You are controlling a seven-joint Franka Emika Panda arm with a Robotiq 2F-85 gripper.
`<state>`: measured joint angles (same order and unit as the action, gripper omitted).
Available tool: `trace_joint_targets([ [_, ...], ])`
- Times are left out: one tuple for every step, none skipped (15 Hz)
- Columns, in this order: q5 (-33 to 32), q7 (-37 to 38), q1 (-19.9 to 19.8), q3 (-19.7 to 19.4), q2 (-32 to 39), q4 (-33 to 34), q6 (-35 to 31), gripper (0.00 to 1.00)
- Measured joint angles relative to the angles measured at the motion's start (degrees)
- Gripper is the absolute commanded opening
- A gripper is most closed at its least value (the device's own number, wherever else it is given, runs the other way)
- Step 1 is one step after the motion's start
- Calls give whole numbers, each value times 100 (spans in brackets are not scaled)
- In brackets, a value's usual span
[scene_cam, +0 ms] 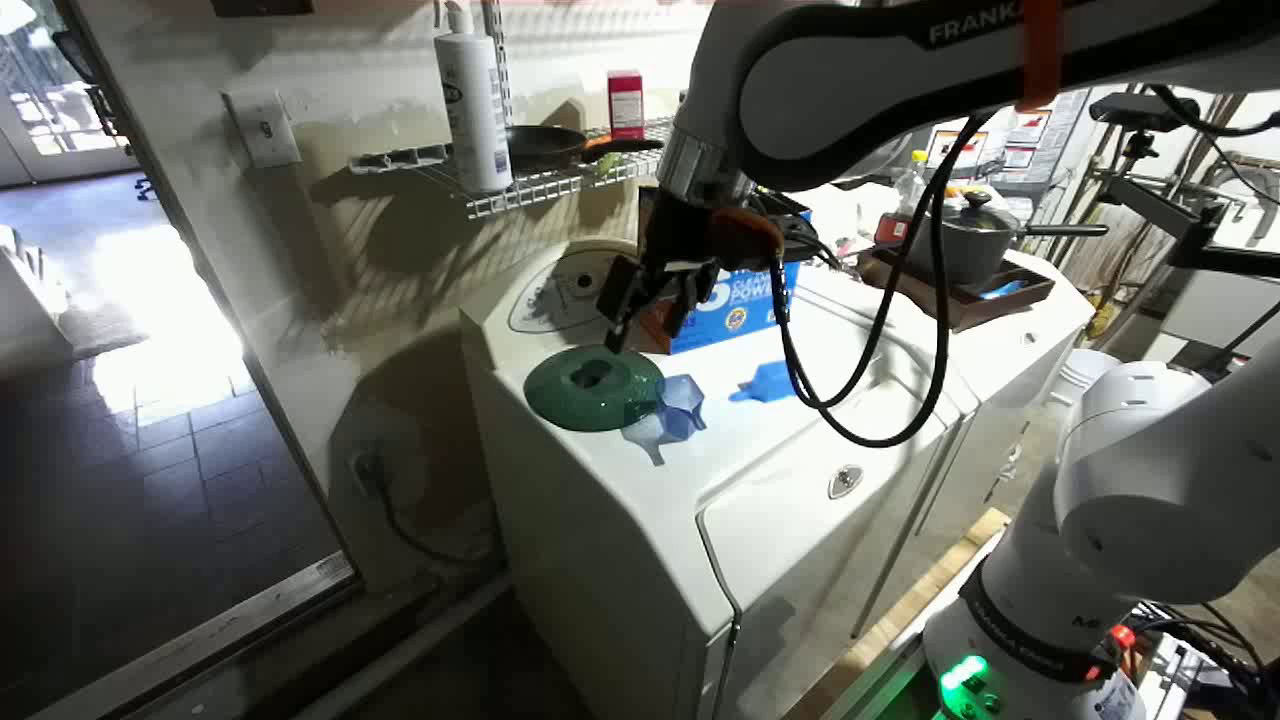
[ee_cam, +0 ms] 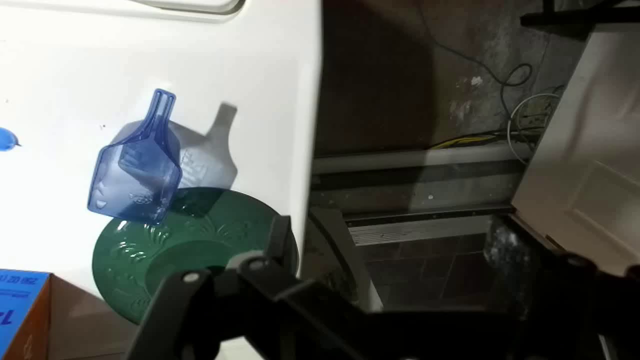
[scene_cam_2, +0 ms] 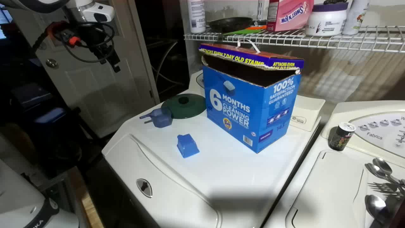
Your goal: Pick up the measuring cup on the right and hang it on the box.
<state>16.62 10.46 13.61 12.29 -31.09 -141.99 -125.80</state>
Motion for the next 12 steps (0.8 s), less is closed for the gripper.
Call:
trace_joint_targets([
  [0, 0, 0, 0, -1, 0, 0, 100],
  [0, 0, 0, 0, -1, 0, 0, 100],
  [0, 0, 0, 0, -1, 0, 0, 100],
  [0, 0, 0, 0, -1, 0, 0, 100],
  [0, 0, 0, 0, -1, 0, 0, 100],
  [0, 0, 0, 0, -1, 0, 0, 100],
  [0, 0, 0, 0, -1, 0, 0, 100],
  [0, 0, 0, 0, -1, 0, 0, 100],
  [0, 44, -8, 0, -1, 0, -43, 100],
  [2, 219, -44, 1, 2, -3, -200, 100],
  [2, 411, -107, -2, 10, -3, -361, 100],
  [2, 561, -192, -14, 25, -7, -547, 100],
])
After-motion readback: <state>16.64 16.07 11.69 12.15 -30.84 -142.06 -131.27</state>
